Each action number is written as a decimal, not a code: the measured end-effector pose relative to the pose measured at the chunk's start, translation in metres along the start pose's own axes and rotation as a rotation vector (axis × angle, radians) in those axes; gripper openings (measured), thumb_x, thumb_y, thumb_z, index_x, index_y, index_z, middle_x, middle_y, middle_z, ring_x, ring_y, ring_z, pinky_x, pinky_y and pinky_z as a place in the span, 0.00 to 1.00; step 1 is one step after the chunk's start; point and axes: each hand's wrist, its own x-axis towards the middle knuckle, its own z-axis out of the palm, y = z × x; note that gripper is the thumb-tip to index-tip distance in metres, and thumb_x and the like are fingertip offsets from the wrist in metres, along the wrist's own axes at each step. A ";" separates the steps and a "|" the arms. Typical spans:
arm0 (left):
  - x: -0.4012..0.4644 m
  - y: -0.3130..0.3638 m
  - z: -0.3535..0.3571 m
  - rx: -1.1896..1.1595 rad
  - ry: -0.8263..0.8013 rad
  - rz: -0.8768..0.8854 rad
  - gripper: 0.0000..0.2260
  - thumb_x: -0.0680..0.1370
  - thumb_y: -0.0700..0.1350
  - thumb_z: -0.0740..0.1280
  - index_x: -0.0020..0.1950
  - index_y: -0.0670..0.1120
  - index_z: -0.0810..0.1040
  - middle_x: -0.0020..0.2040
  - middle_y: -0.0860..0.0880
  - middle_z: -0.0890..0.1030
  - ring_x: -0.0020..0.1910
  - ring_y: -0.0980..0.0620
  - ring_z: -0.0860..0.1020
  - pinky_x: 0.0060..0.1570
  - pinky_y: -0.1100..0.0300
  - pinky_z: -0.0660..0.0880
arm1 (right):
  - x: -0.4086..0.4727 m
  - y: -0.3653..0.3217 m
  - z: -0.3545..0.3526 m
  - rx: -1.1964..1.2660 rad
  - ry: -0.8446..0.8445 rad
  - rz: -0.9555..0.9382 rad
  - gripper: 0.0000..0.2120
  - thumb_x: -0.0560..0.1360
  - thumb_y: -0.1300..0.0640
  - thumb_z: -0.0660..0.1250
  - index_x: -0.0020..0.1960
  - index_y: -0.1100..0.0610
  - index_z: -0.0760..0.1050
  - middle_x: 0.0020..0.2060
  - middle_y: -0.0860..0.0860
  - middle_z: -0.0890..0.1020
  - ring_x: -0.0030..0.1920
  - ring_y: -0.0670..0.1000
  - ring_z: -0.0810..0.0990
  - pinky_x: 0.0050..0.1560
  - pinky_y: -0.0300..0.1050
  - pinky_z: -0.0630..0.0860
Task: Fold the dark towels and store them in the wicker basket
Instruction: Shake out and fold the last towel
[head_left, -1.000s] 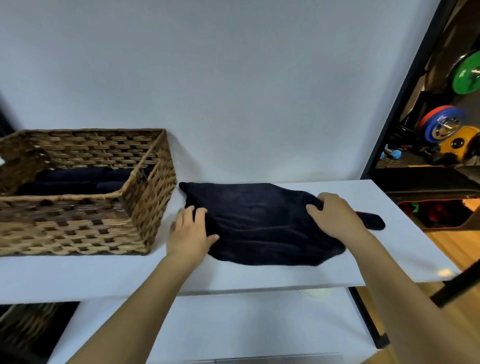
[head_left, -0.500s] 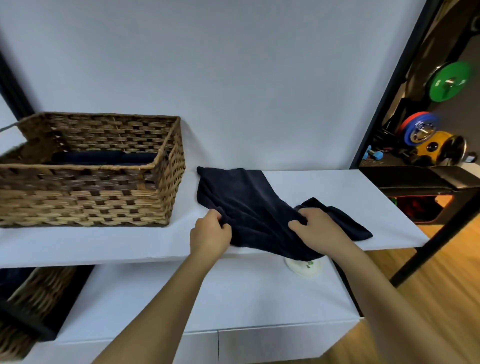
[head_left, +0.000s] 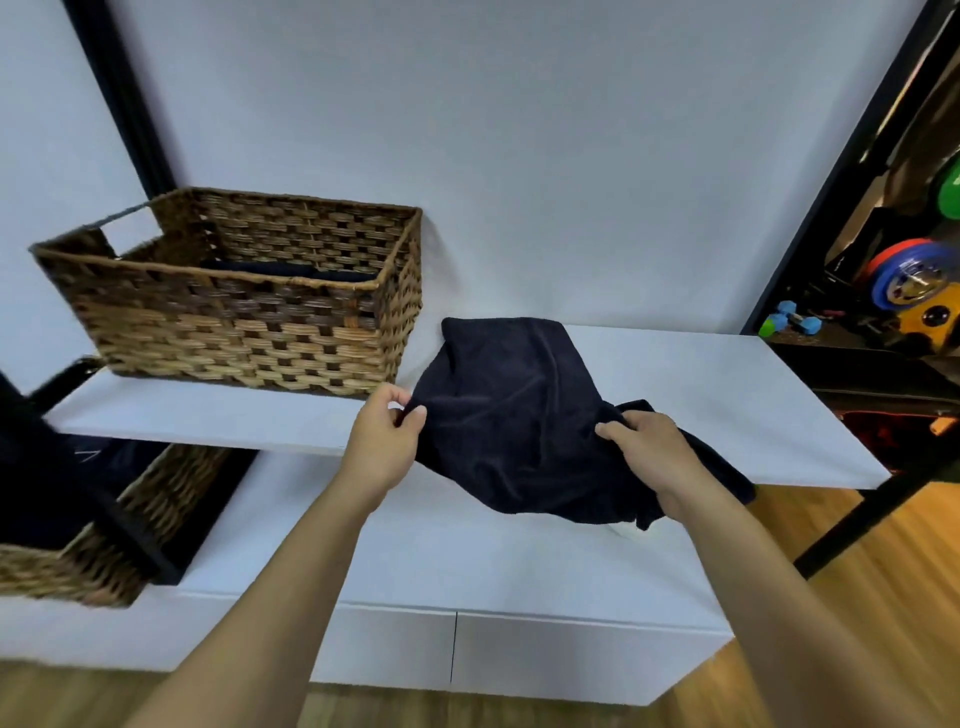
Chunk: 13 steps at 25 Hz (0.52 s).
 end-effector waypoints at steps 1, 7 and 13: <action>-0.004 0.003 -0.008 -0.023 0.052 0.040 0.03 0.83 0.44 0.65 0.50 0.50 0.73 0.50 0.45 0.83 0.47 0.51 0.79 0.44 0.58 0.75 | -0.002 -0.002 0.003 -0.006 -0.026 -0.023 0.15 0.79 0.53 0.65 0.46 0.66 0.78 0.40 0.55 0.83 0.40 0.53 0.80 0.41 0.47 0.73; -0.057 -0.008 -0.026 -0.236 0.283 -0.064 0.03 0.81 0.44 0.69 0.52 0.46 0.76 0.50 0.47 0.83 0.49 0.50 0.81 0.44 0.59 0.75 | -0.025 0.003 0.007 0.098 -0.136 -0.115 0.13 0.78 0.51 0.63 0.45 0.60 0.79 0.45 0.59 0.85 0.44 0.59 0.83 0.44 0.51 0.79; -0.162 -0.114 -0.035 0.338 0.006 -0.592 0.14 0.80 0.49 0.69 0.44 0.39 0.81 0.38 0.46 0.84 0.35 0.50 0.81 0.34 0.60 0.76 | -0.058 0.070 0.016 -0.197 -0.510 -0.015 0.13 0.74 0.61 0.62 0.35 0.55 0.61 0.31 0.52 0.65 0.31 0.51 0.64 0.32 0.43 0.61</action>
